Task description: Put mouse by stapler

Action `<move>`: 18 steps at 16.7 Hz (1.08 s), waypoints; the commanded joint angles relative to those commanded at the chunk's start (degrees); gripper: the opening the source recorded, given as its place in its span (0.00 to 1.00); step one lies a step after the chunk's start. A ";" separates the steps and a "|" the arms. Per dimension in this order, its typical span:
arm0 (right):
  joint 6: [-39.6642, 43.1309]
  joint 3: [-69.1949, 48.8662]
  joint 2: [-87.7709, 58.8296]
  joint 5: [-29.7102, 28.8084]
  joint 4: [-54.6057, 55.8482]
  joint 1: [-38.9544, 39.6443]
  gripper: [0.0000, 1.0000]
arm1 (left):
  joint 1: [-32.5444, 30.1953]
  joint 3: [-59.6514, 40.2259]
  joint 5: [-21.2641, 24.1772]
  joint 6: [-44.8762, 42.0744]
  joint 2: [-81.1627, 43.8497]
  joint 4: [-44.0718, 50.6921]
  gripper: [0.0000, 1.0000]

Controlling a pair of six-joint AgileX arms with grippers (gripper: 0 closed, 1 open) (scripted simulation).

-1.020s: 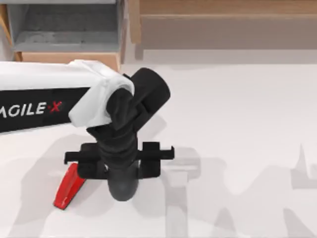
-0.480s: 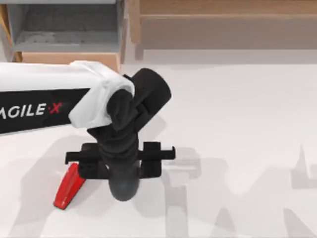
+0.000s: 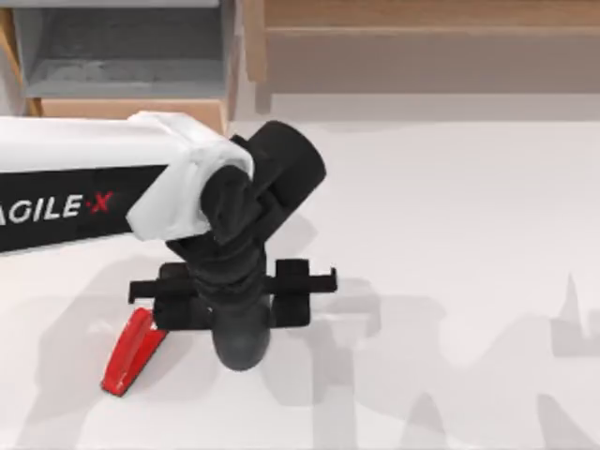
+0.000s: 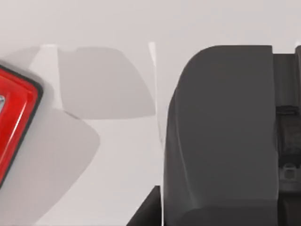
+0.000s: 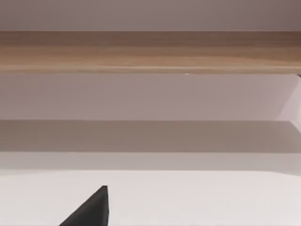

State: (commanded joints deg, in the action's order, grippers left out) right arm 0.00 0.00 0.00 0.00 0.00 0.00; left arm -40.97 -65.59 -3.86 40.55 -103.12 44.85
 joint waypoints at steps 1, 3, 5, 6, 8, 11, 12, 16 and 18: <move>0.00 0.00 0.00 0.00 0.00 0.00 1.00 | 0.01 0.02 0.00 -0.01 -0.01 -0.23 0.00; 0.00 0.00 0.00 0.00 0.00 0.00 1.00 | 0.02 0.18 0.02 -0.02 -0.19 -0.64 0.00; 0.00 0.00 0.00 0.00 0.00 0.00 1.00 | 0.01 0.54 0.04 -0.02 -0.59 -0.98 0.00; 0.00 0.00 0.00 0.00 0.00 0.00 1.00 | 0.01 0.81 0.05 -0.02 -0.89 -1.10 0.00; 0.00 0.00 0.00 0.00 0.00 0.00 1.00 | 0.00 1.58 0.09 -0.01 -1.74 -1.25 0.00; 0.00 0.00 0.00 0.00 0.00 0.00 1.00 | -0.01 2.09 0.10 -0.01 -2.27 -1.26 0.00; 0.00 0.00 0.00 0.00 0.00 0.00 1.00 | -0.01 2.09 0.10 -0.01 -2.27 -1.26 0.00; 0.00 0.00 0.00 0.00 0.00 0.00 1.00 | -0.01 2.09 0.10 -0.01 -2.27 -1.26 0.23; 0.00 0.00 0.00 0.00 0.00 0.00 1.00 | -0.01 2.09 0.10 -0.01 -2.27 -1.26 0.38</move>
State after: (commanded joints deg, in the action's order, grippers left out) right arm 0.00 0.00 0.00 0.00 0.00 0.00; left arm -40.97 -63.49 -3.76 40.53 -105.39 43.59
